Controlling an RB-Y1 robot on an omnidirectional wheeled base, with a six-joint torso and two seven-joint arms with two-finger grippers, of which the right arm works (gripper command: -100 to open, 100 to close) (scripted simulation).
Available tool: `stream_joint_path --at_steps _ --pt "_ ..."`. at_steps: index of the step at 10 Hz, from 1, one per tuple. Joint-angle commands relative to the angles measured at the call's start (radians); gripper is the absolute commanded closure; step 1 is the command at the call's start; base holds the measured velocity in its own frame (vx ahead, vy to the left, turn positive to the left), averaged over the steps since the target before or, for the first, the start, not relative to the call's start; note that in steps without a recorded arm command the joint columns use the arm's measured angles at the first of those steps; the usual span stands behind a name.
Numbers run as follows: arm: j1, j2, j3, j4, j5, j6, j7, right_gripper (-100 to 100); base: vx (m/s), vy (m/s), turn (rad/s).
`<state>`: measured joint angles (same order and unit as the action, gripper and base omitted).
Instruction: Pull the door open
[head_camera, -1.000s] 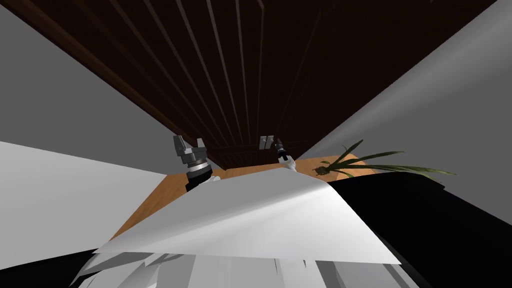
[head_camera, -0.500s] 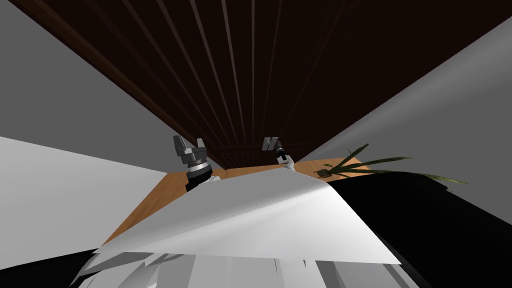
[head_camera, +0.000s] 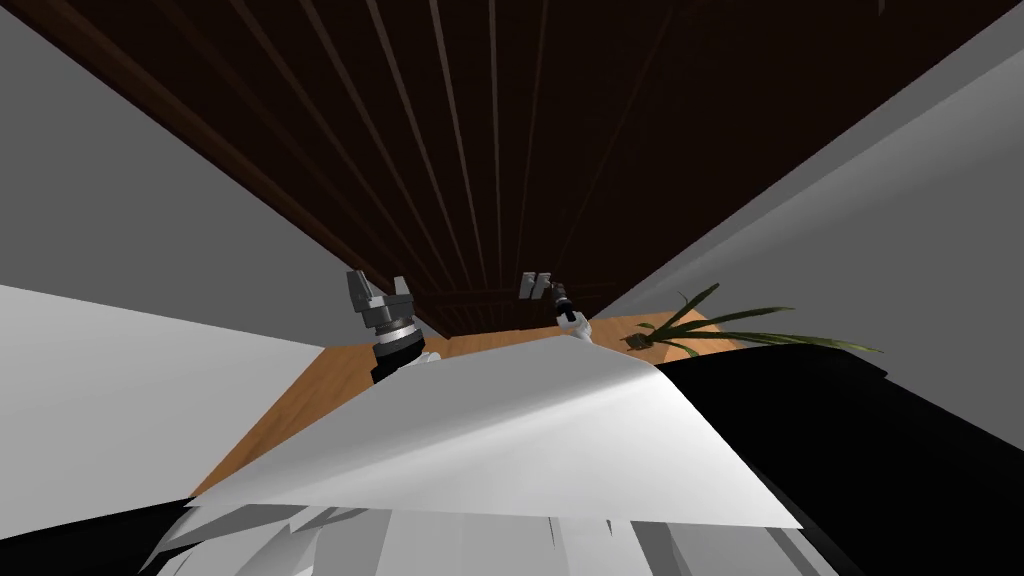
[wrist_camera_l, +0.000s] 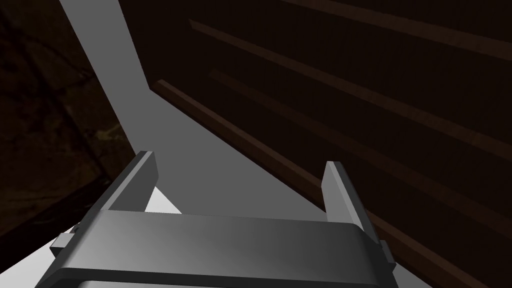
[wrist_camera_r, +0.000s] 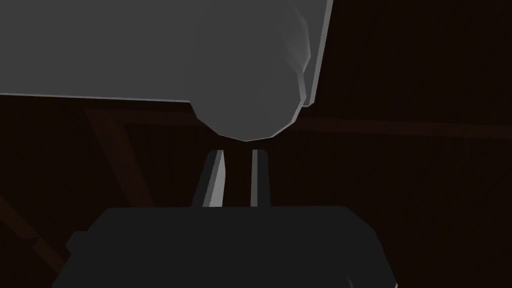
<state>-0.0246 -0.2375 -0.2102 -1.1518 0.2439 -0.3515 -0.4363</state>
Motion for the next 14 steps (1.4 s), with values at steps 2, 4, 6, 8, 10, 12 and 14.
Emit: stream_joint_path --at_steps 2,4,6,8,10,12,14 --pt "0.019 -0.022 -0.005 -0.002 -0.002 0.0 -0.015 -100 -0.195 -0.076 -0.059" --pt "0.025 -0.02 0.008 -0.015 0.003 -0.004 -0.026 -100 -0.192 0.054 0.024" --pt "0.028 -0.014 0.032 -0.032 0.01 -0.01 -0.039 -100 -0.222 0.076 0.066" --pt "0.037 -0.011 0.039 -0.047 0.011 -0.009 -0.043 -100 -0.14 0.084 0.058" --pt "0.058 -0.034 -0.004 -0.026 0.004 -0.002 -0.036 -100 -0.017 -0.048 -0.202" --pt "0.065 -0.043 -0.022 -0.017 0.001 0.001 -0.032 -100 0.014 -0.077 -0.067" --pt "0.064 -0.048 -0.043 -0.004 -0.003 0.005 -0.023 -100 0.146 -0.036 -0.051"
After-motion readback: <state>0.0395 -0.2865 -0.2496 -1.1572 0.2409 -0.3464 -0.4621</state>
